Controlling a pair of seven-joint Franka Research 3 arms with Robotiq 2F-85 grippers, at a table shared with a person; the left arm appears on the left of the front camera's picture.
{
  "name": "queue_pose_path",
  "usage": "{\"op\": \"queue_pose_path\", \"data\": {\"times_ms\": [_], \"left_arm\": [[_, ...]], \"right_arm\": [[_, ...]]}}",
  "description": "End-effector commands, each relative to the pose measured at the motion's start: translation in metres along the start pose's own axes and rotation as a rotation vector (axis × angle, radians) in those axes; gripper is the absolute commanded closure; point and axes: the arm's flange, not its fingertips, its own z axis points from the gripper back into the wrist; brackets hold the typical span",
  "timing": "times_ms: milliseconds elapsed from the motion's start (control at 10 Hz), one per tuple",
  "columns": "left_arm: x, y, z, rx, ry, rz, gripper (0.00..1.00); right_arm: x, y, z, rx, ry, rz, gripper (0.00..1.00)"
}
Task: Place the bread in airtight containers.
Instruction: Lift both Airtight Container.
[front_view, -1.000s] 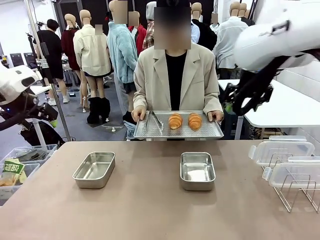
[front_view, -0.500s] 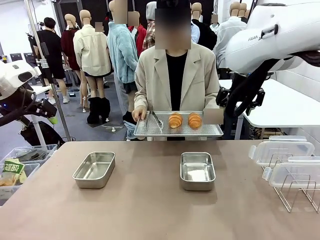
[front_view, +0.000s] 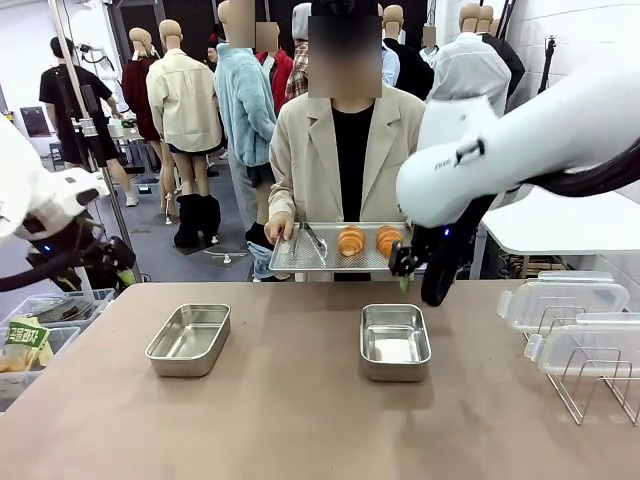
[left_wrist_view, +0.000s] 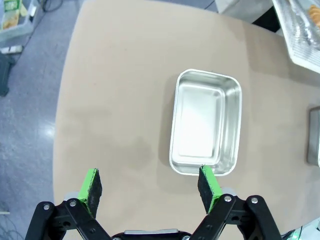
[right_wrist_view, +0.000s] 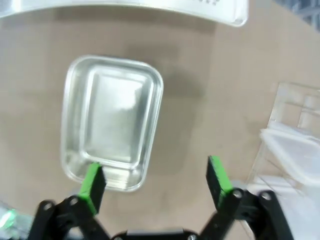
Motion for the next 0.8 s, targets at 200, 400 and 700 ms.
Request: {"op": "queue_pose_path", "data": {"times_ms": [200,400,700], "left_arm": [[0.017,-0.007,-0.060,0.008,0.044,0.091,0.00],[0.014,-0.004,-0.086,0.004,0.089,0.080,0.00],[0.004,0.000,-0.130,-0.013,0.187,0.054,0.00]], "right_arm": [[0.003,0.000,-0.065,0.033,-0.038,-0.068,0.00],[0.006,0.001,-0.082,0.029,-0.011,-0.069,0.00],[0.016,-0.001,-0.105,-0.003,-0.002,-0.078,0.00]]}}
